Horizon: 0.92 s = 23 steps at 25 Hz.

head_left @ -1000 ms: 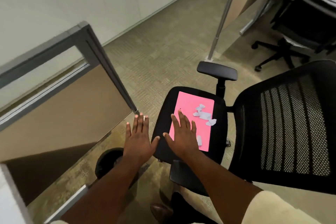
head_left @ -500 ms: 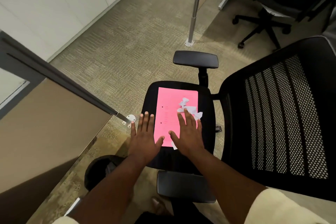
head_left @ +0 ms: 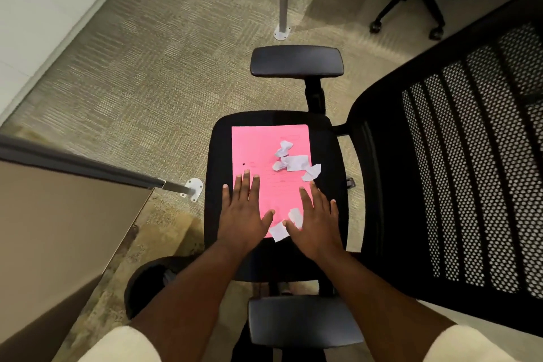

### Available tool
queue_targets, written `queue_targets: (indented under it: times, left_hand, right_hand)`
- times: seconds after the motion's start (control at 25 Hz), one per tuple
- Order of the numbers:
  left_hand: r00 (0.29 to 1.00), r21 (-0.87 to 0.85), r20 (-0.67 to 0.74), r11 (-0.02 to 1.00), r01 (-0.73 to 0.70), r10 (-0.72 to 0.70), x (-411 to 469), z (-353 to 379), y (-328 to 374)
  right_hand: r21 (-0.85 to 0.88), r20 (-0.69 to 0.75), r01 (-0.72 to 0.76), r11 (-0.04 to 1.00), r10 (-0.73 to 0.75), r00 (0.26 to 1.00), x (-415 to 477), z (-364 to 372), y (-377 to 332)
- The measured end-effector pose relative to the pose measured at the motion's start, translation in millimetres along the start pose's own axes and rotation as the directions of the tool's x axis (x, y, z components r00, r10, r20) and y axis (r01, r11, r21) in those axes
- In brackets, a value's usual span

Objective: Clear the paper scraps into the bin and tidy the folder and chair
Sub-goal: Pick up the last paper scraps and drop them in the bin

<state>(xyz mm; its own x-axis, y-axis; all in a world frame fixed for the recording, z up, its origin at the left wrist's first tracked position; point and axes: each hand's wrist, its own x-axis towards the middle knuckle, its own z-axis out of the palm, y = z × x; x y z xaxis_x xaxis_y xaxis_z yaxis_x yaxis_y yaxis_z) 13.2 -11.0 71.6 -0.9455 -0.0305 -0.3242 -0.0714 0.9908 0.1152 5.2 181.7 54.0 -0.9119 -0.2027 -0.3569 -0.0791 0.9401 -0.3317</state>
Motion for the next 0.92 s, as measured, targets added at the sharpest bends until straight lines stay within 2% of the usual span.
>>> queue_targets:
  times: [0.44,0.6,0.72,0.92]
  left_hand:
    - [0.985,-0.117,0.01,0.978,-0.172,0.175,124.8,60.0,23.4]
    - [0.966,-0.104,0.064,0.965,-0.242,0.249,160.3,66.5,29.0]
    - [0.96,-0.062,0.102,0.965,-0.254,0.259,167.6,66.5,28.6]
    - [0.968,-0.097,0.041,0.965,-0.242,0.247,168.0,65.0,26.3]
  right_hand:
    - [0.064,0.055,-0.06,0.996,0.057,0.997,24.4,79.8,21.6]
    - [0.081,0.032,-0.094,0.992,0.092,0.995,28.6,88.7,32.7]
    - [0.088,0.021,-0.113,0.99,0.111,0.994,35.1,86.4,43.4]
    - [0.077,0.009,-0.098,0.992,0.097,0.995,46.2,79.5,47.6]
